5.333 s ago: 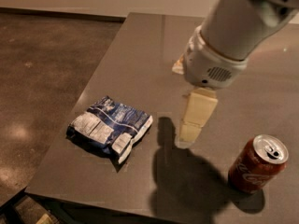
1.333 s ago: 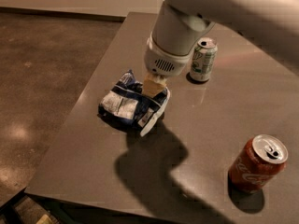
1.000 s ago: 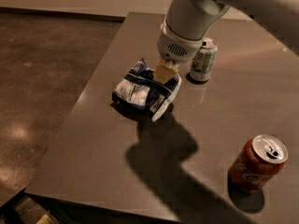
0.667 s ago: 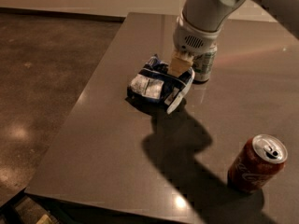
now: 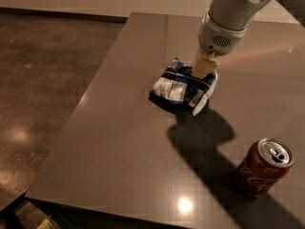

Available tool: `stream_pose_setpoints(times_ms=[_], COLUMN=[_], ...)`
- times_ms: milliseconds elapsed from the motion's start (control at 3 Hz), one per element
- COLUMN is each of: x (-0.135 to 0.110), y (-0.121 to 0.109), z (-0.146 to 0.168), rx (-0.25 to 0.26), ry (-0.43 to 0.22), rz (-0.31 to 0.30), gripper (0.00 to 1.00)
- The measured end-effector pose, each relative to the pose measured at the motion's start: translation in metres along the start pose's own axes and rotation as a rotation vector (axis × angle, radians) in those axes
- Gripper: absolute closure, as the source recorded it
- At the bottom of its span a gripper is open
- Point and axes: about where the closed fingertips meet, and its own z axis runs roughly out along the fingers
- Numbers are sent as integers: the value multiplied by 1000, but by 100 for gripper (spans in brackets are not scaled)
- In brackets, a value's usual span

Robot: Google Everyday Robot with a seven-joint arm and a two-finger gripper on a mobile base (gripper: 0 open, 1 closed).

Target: Move blue chip bag near 7up can

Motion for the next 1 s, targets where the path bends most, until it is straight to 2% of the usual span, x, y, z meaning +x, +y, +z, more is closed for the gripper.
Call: stream_pose_setpoints(times_ms=[333,667,1000], x=[30,50,61], y=[-2,-9,-20], z=[6,8,7], rx=[-34,-33,-17], ry=[36,53,60], rz=[-8,3,7], gripper=[100,85,62])
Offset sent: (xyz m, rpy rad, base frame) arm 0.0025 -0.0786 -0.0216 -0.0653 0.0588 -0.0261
